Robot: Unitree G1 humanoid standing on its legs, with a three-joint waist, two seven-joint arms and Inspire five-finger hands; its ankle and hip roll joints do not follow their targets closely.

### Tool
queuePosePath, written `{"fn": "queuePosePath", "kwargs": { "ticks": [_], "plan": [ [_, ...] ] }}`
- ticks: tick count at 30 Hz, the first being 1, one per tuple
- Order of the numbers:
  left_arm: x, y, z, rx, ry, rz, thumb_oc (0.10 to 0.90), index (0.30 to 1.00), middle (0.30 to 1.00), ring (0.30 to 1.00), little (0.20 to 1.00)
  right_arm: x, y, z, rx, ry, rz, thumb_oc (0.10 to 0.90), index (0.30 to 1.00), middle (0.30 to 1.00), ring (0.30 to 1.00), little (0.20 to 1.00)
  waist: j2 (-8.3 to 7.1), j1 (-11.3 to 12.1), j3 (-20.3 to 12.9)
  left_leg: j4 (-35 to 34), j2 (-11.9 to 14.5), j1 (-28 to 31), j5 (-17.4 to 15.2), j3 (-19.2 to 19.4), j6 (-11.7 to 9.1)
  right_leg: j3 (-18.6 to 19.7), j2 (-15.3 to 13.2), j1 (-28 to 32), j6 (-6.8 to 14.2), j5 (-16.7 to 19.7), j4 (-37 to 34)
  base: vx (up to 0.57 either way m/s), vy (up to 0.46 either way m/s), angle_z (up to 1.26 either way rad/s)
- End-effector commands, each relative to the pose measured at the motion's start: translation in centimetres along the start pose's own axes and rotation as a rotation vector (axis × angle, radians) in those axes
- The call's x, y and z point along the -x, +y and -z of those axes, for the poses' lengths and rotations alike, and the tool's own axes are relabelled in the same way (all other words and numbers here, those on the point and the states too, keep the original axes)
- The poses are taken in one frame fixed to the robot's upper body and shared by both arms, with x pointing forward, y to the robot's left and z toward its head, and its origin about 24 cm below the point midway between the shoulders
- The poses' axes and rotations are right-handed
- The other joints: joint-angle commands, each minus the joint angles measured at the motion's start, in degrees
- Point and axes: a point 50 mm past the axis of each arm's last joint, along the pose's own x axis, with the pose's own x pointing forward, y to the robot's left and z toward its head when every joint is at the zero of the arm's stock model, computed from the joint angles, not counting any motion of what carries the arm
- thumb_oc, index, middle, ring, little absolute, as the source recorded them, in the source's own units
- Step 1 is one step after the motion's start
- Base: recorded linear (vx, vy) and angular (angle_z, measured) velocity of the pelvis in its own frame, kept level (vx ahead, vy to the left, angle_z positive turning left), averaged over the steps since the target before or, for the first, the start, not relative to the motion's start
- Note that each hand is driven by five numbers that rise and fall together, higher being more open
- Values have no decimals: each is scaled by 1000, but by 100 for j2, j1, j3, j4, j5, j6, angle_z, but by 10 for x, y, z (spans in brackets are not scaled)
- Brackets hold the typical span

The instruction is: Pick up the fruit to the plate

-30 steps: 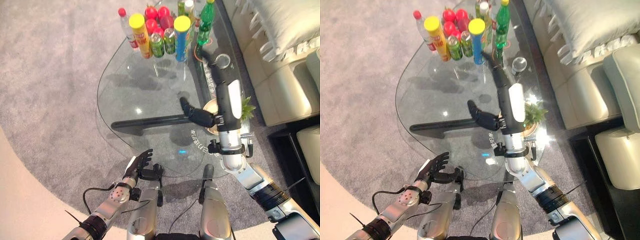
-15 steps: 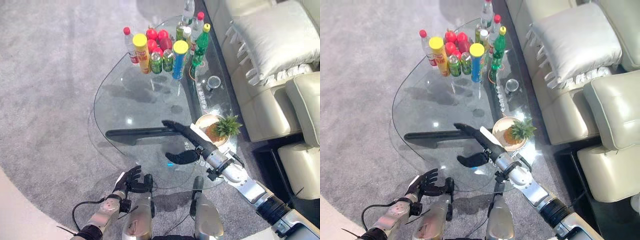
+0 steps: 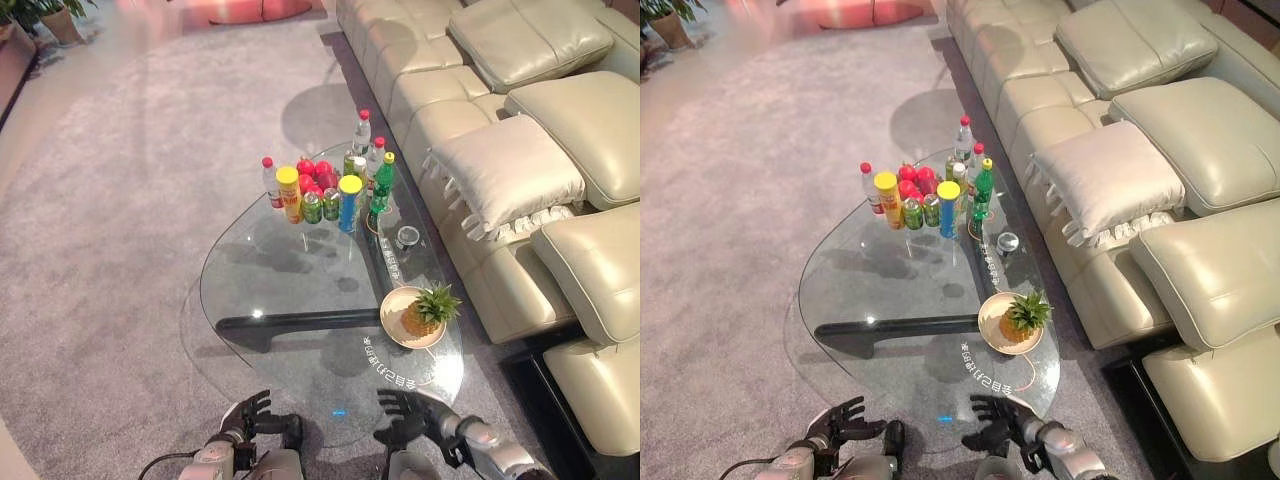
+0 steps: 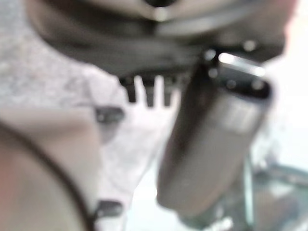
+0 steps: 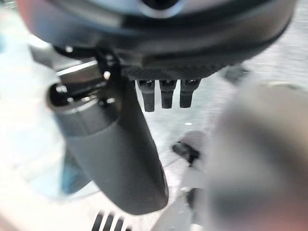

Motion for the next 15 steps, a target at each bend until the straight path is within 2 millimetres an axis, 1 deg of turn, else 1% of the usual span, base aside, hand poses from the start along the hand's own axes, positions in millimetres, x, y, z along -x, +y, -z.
{"fn": "queuePosePath", "kwargs": {
  "ticks": [1, 2, 3, 6, 7, 9, 11, 13, 15],
  "plan": [
    [-3, 2, -5, 40, -1, -11, 800, 900, 900, 900, 900, -6, 7, -14, -15, -34, -55, 800, 900, 900, 900, 900, -146, 81, -135, 306, -475, -100, -515, -11, 20, -40, 715, 7, -381, -459, 263, 41, -7, -2],
    [-3, 2, -5, 40, -1, -11, 800, 900, 900, 900, 900, -6, 7, -14, -15, -34, -55, 800, 900, 900, 900, 900, -146, 81, -135, 306, -475, -100, -515, -11, 20, -40, 715, 7, -381, -459, 263, 85, -13, 1],
    [-3, 5, 9, 83, 62, -39, 800, 900, 900, 900, 900, -6, 5, 11, -113, 66, -12, 800, 900, 900, 900, 900, -137, 71, -247, 250, -455, -18, -515, -3, 15, -29, 726, 80, -372, -432, 190, 68, -7, 1],
    [-2, 8, 22, 110, 127, -80, 800, 900, 900, 900, 900, -5, 5, 36, -234, 155, 33, 800, 900, 900, 900, 900, -120, 50, -361, 165, -422, 88, -516, 30, 12, -9, 727, 166, -360, -392, 98, 73, 0, -1],
    [-1, 9, 28, 131, 158, -95, 800, 900, 900, 900, 900, -3, 5, 46, -299, 195, 60, 800, 900, 900, 900, 900, -112, 35, -412, 134, -411, 130, -521, 45, 10, 10, 724, 188, -350, -381, 74, 50, 6, -3],
    [0, 10, 32, 151, 175, -106, 800, 900, 900, 900, 900, -2, 4, 51, -322, 213, 69, 800, 900, 900, 900, 900, -105, 25, -437, 111, -402, 157, -522, 59, 9, 21, 722, 202, -344, -375, 62, 39, 10, -4],
    [3, 14, 43, 192, 226, -135, 800, 900, 900, 900, 900, 3, 5, 69, -380, 273, 124, 800, 900, 900, 900, 900, -83, -14, -528, 38, -373, 243, -535, 110, 6, 50, 724, 240, -321, -363, 32, 48, 13, -13],
    [3, 14, 42, 192, 226, -135, 800, 900, 900, 900, 900, 3, 5, 69, -380, 273, 124, 800, 900, 900, 900, 900, -83, -13, -527, 38, -373, 244, -535, 111, 6, 51, 724, 240, -321, -363, 32, 14, 4, -16],
    [5, 16, 49, 202, 260, -152, 800, 900, 900, 900, 900, 6, 4, 78, -406, 300, 163, 800, 900, 900, 900, 900, -69, -40, -578, 3, -357, 283, -544, 131, 11, 62, 725, 261, -313, -364, 28, 24, 6, -3]
  ]
}}
